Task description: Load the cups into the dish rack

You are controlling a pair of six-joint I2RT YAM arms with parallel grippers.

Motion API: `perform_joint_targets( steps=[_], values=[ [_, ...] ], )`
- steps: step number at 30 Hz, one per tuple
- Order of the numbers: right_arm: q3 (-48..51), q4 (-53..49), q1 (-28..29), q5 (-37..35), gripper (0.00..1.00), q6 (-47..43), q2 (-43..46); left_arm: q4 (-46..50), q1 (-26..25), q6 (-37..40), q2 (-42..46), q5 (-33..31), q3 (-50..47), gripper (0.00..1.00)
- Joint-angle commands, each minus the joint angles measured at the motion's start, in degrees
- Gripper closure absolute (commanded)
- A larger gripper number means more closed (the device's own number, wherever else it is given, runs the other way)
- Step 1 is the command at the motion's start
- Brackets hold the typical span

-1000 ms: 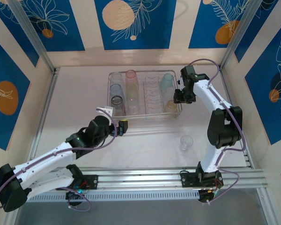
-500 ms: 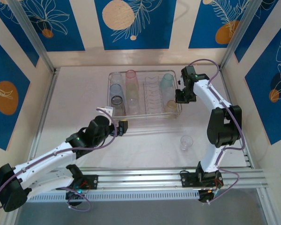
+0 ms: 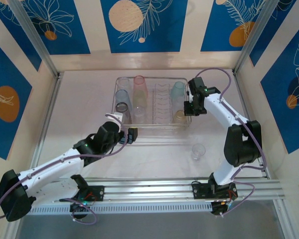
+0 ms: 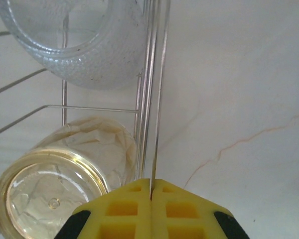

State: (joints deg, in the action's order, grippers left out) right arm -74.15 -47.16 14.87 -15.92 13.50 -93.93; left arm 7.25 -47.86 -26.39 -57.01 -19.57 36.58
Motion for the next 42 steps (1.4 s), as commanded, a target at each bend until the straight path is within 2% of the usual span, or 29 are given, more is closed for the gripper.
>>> perform_joint_targets(
  steps=[1,11,17,18,21,23,31,42],
  values=[
    [3.99,-5.83,2.45,4.17,1.00,1.17,2.29,-1.18,0.13,1.32,-1.12,1.01,2.30,0.04],
    [10.86,-10.55,6.94,2.22,1.00,3.03,10.81,-1.75,0.13,0.82,-2.16,1.22,2.36,0.04],
    [12.53,-12.02,4.61,0.96,1.00,3.05,16.06,-1.92,0.13,0.73,-2.18,1.41,2.28,0.04],
    [12.56,-11.65,3.44,1.49,0.97,2.95,16.59,-1.99,0.11,0.73,-2.23,1.42,2.22,0.04],
    [11.57,-11.36,0.19,5.68,0.70,3.00,16.47,-2.32,0.15,0.74,-2.40,1.69,2.19,0.04],
    [9.74,-11.83,-0.59,7.06,0.61,3.35,16.02,-2.04,0.12,0.73,-2.32,1.75,2.12,0.04],
    [-6.85,-16.03,-0.46,7.44,0.40,2.98,9.93,-1.38,0.12,1.31,-0.34,0.37,1.16,0.04],
    [-29.38,-21.84,0.10,3.35,0.24,-2.78,-10.40,1.62,0.15,2.40,2.56,-1.32,0.09,0.03]
  ],
)
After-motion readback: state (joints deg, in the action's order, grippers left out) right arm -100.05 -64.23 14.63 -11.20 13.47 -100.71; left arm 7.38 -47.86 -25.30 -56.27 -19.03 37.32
